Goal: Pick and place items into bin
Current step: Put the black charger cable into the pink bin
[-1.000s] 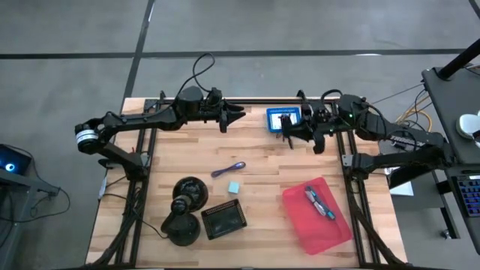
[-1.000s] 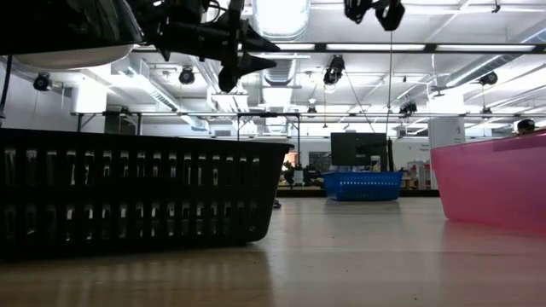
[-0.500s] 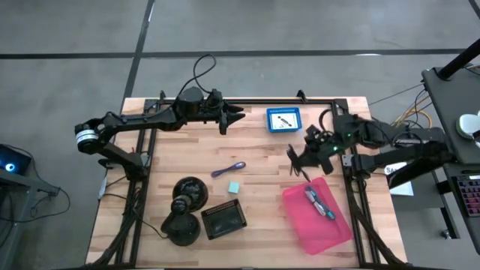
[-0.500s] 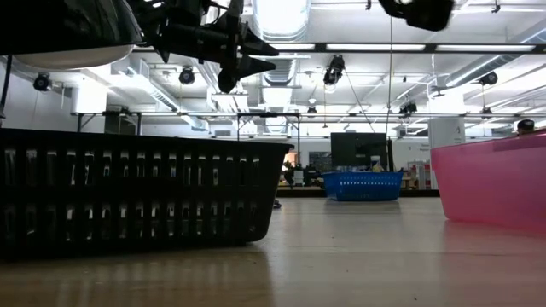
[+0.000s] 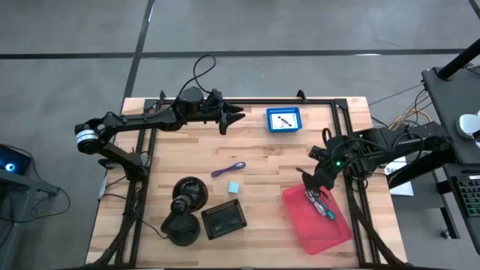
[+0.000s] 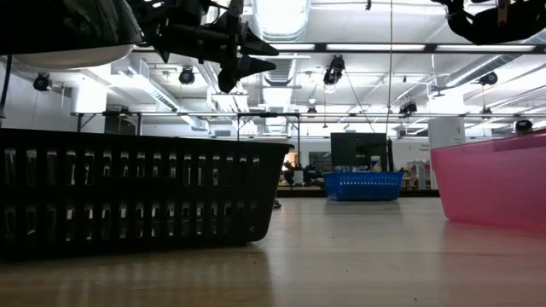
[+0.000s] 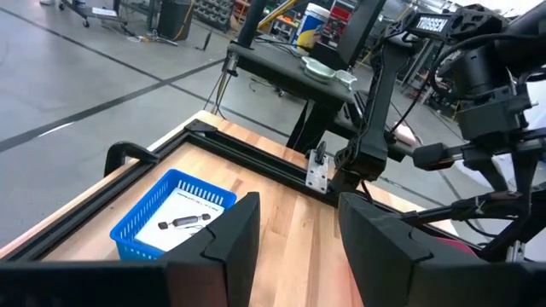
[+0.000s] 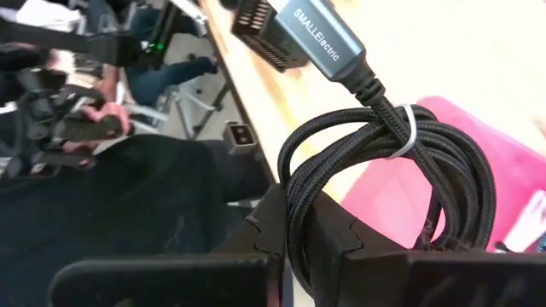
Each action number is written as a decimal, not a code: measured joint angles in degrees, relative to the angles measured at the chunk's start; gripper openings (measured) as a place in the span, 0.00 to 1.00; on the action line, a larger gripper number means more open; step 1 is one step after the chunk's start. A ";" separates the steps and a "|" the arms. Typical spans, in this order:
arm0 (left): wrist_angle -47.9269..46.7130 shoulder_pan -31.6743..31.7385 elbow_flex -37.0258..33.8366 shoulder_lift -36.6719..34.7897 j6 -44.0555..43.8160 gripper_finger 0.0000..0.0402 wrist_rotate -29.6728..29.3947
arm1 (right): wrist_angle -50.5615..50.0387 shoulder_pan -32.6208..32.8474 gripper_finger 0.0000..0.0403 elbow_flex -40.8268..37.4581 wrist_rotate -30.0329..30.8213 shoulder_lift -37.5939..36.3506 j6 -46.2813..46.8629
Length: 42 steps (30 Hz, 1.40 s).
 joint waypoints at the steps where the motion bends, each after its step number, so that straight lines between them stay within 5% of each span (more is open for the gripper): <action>1: 0.00 0.00 0.00 0.00 0.00 0.36 -0.01 | -0.47 0.53 0.03 0.00 0.77 0.00 0.74; 13: 0.00 0.00 -0.04 0.00 -0.02 0.36 0.00 | -8.71 7.93 0.03 -0.15 2.75 6.94 8.71; 42: -0.02 0.00 -0.09 0.00 1.42 0.36 0.00 | -2.29 12.99 0.03 -0.18 2.35 37.40 7.89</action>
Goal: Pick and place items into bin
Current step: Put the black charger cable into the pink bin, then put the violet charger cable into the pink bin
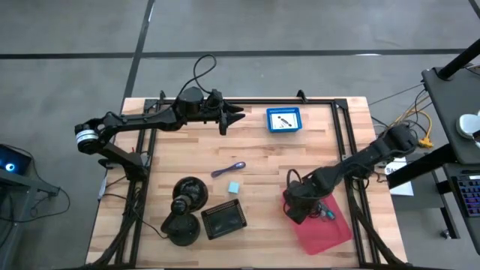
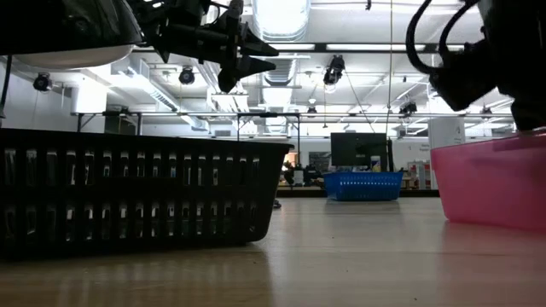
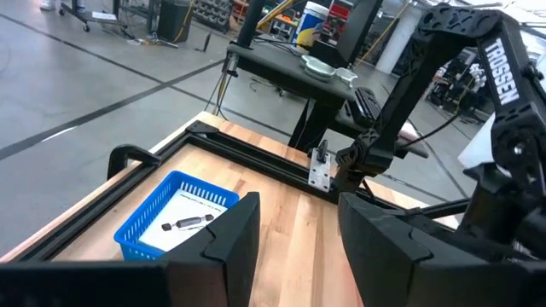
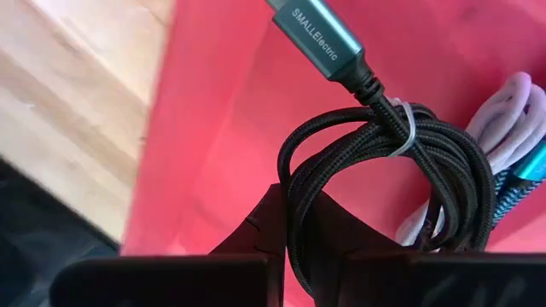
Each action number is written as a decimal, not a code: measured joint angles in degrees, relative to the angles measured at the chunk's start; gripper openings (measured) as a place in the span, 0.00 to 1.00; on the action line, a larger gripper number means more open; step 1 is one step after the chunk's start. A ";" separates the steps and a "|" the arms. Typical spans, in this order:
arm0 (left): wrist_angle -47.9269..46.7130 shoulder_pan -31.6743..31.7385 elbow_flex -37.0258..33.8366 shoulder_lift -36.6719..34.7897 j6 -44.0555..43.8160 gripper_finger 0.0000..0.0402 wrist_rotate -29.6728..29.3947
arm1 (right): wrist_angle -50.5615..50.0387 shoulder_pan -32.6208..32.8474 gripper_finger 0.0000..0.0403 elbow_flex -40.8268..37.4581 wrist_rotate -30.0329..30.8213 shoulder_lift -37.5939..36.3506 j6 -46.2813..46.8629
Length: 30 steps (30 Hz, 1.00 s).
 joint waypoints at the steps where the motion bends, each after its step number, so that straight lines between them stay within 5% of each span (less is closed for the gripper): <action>1: 0.00 0.00 0.00 0.00 0.00 0.36 0.00 | -0.04 0.05 0.03 -0.02 -0.49 0.67 -0.02; 17: 0.00 0.00 -0.02 0.00 -0.46 0.36 0.00 | 0.50 0.26 0.04 0.04 -1.26 2.20 -0.05; 30: -0.01 0.00 -0.02 -0.02 -0.46 0.36 0.00 | 0.54 0.26 0.31 0.72 -1.69 1.80 0.13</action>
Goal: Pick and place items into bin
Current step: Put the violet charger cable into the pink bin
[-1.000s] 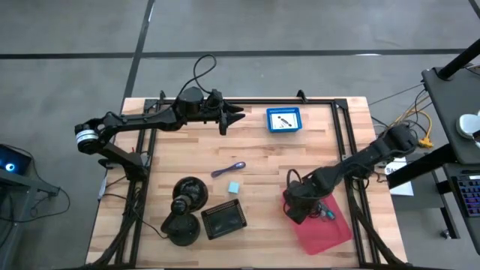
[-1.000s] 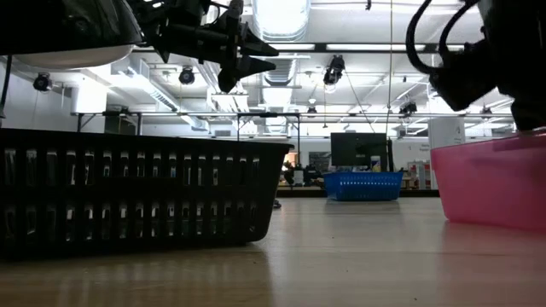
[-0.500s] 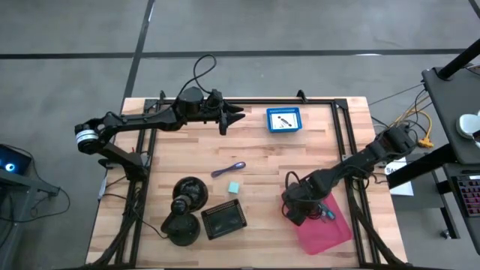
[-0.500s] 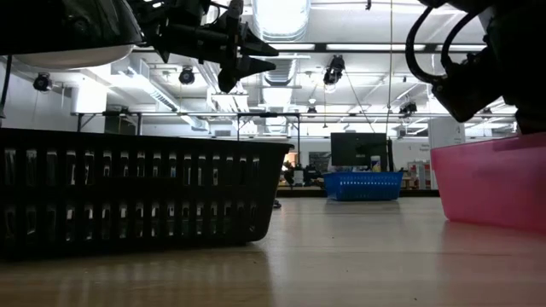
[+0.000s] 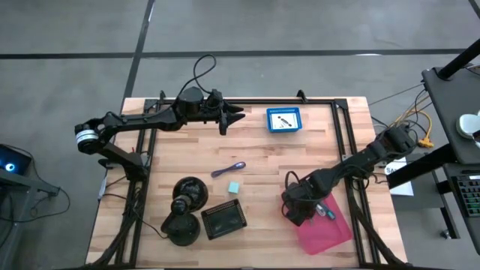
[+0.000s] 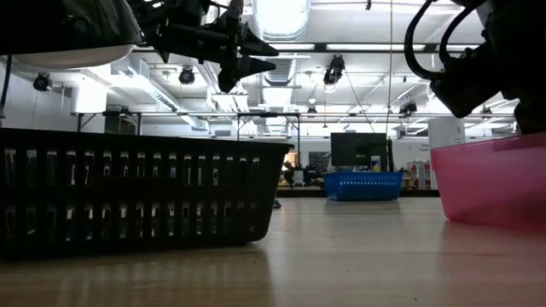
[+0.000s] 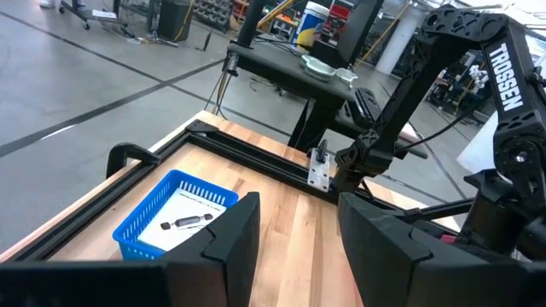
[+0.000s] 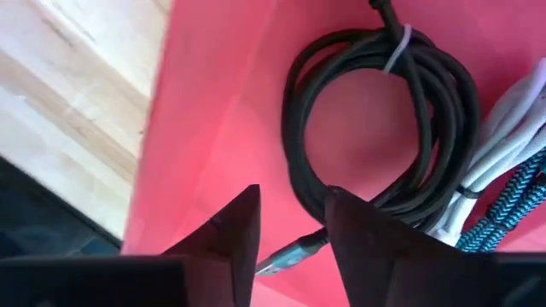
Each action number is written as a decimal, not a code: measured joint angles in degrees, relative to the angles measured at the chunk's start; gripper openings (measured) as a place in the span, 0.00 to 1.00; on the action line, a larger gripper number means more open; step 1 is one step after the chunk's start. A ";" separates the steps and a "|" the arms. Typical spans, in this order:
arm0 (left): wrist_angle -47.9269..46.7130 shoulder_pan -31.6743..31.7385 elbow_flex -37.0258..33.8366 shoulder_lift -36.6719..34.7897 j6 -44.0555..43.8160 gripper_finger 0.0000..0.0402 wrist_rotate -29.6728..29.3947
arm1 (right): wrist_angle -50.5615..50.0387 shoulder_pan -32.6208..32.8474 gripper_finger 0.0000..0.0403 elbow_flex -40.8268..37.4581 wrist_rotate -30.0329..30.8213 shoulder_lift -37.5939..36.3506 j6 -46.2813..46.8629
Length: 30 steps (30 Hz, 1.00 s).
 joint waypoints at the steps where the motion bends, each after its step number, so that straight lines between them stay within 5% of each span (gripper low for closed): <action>1: 0.01 0.00 0.00 0.00 0.00 0.36 0.00 | 0.00 0.00 0.32 0.27 -0.05 -0.05 -0.11; 20: -0.12 -0.07 -0.07 0.00 -0.89 0.36 0.68 | -1.16 -0.05 0.31 10.92 1.04 -6.97 -20.21; 25: -0.14 -0.09 -0.11 0.00 -3.09 0.36 1.99 | -1.34 -0.64 0.29 14.91 8.74 -10.35 -27.74; 30: -0.12 -0.13 -0.38 0.00 -3.16 0.36 2.97 | -0.93 -1.20 0.28 18.38 23.81 -15.59 -37.28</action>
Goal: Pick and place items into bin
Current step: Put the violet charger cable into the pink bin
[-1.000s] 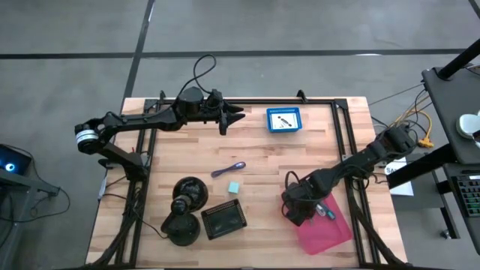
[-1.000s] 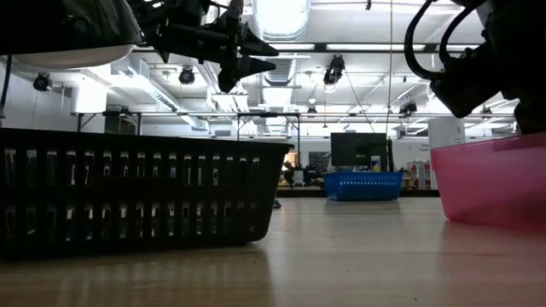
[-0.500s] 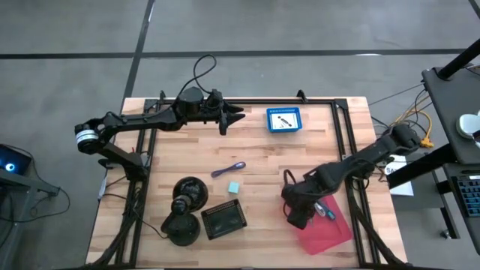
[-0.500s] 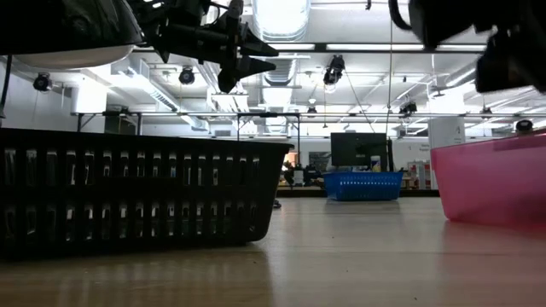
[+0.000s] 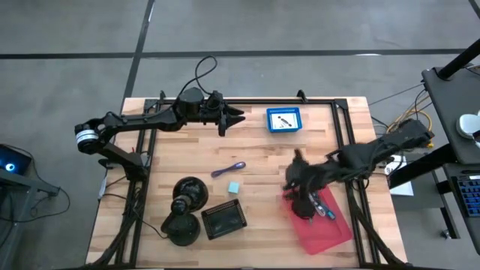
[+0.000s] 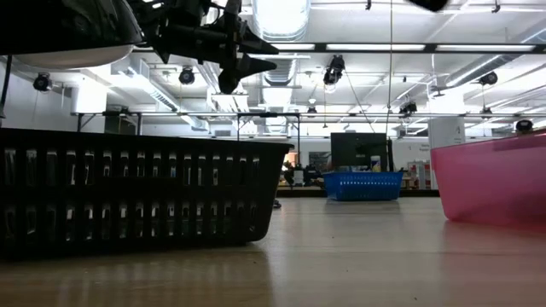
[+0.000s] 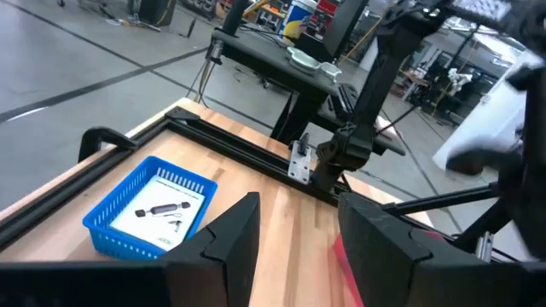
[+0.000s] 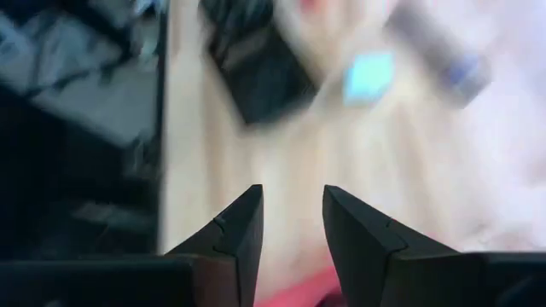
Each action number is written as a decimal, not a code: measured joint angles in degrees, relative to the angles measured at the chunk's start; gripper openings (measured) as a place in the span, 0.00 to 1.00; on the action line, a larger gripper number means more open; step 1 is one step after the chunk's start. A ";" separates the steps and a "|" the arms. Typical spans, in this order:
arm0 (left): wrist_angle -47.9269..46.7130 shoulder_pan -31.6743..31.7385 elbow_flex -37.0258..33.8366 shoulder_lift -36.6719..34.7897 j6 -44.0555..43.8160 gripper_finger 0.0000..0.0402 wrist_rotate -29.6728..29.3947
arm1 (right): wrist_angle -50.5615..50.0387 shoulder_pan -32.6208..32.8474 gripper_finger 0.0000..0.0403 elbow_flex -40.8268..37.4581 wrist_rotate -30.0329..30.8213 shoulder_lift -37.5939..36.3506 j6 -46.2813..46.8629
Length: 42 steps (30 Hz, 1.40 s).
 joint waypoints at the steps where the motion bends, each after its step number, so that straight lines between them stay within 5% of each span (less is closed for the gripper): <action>1: -0.03 0.00 -0.05 0.00 -0.01 0.36 0.01 | 0.12 -0.03 0.27 0.41 3.62 -1.34 -2.33; 6: 0.00 0.00 -0.14 0.00 -0.07 0.36 -0.02 | 6.64 -1.81 0.27 0.52 14.33 -9.34 -12.82; 15: 0.08 -0.04 -0.14 0.00 -3.81 0.36 0.00 | 27.12 -10.11 0.26 -7.08 -1.14 -21.88 -26.04; 27: -4.88 -0.61 -0.14 0.00 -7.39 0.36 1.58 | 26.05 -19.45 0.25 -16.18 -1.02 -25.71 -25.76; 42: -31.39 -5.18 -0.14 -0.02 -4.93 0.36 -0.69 | 20.64 -21.96 0.23 -18.31 -0.49 -24.14 -36.92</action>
